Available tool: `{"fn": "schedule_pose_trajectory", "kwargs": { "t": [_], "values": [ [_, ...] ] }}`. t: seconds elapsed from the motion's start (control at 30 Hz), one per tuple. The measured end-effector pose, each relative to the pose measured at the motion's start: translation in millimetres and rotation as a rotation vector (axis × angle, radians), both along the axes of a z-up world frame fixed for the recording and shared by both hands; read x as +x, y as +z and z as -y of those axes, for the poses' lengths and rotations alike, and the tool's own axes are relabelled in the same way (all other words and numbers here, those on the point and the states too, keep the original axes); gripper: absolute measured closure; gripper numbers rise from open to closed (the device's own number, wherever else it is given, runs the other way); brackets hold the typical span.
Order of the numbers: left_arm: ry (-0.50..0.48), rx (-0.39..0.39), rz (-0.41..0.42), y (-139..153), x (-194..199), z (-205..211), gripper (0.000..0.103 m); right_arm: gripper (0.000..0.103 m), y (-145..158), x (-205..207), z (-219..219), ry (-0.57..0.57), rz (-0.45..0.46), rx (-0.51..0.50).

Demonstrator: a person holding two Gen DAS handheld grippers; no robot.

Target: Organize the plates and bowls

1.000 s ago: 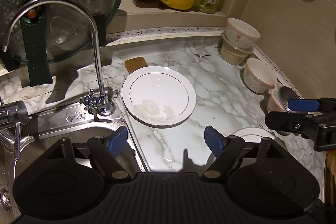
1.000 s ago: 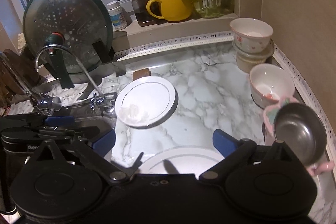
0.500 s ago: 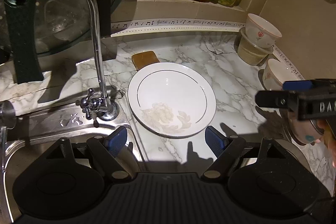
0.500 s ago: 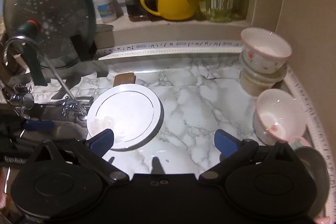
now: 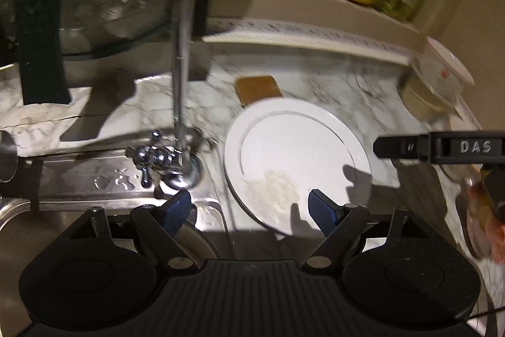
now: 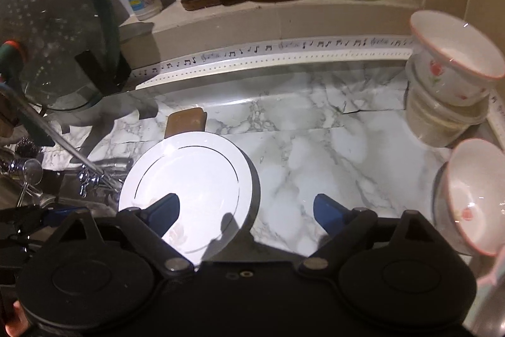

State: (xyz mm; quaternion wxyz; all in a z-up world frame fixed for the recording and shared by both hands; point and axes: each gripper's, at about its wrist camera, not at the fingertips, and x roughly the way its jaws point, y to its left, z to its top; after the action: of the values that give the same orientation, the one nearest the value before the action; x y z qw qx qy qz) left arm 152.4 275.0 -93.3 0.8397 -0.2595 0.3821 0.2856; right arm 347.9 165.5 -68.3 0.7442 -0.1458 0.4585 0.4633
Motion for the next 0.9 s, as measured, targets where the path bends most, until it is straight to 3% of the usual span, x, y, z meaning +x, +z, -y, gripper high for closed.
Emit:
{"fn": "schedule_pose_trajectory", "kwargs": {
  "t": [0.33, 0.4, 0.53, 0.6, 0.9],
  "values": [
    [0.021, -0.097, 0.042, -12.7, 9.1, -13.9, 0.023, 0.027, -24.6, 21.8, -16.0, -0.040, -0.096, -0.014],
    [0.023, -0.107, 0.043, -15.0, 11.6, -16.1, 0.034, 0.030, -27.6, 24.4, -17.9, -0.043, -0.106, -0.014],
    [0.028, -0.131, 0.045, -19.8, 15.0, -20.0, 0.041, 0.039, -31.7, 29.1, -21.1, -0.055, -0.134, -0.006],
    [0.028, -0.138, 0.048, -21.0, 16.1, -21.1, 0.051, 0.044, -34.2, 30.6, -23.1, -0.053, -0.152, -0.009],
    [0.065, -0.186, 0.079, -23.5, 11.6, -34.8, 0.067, 0.068, -40.3, 32.3, -28.4, -0.059, -0.213, -0.005]
  ]
}}
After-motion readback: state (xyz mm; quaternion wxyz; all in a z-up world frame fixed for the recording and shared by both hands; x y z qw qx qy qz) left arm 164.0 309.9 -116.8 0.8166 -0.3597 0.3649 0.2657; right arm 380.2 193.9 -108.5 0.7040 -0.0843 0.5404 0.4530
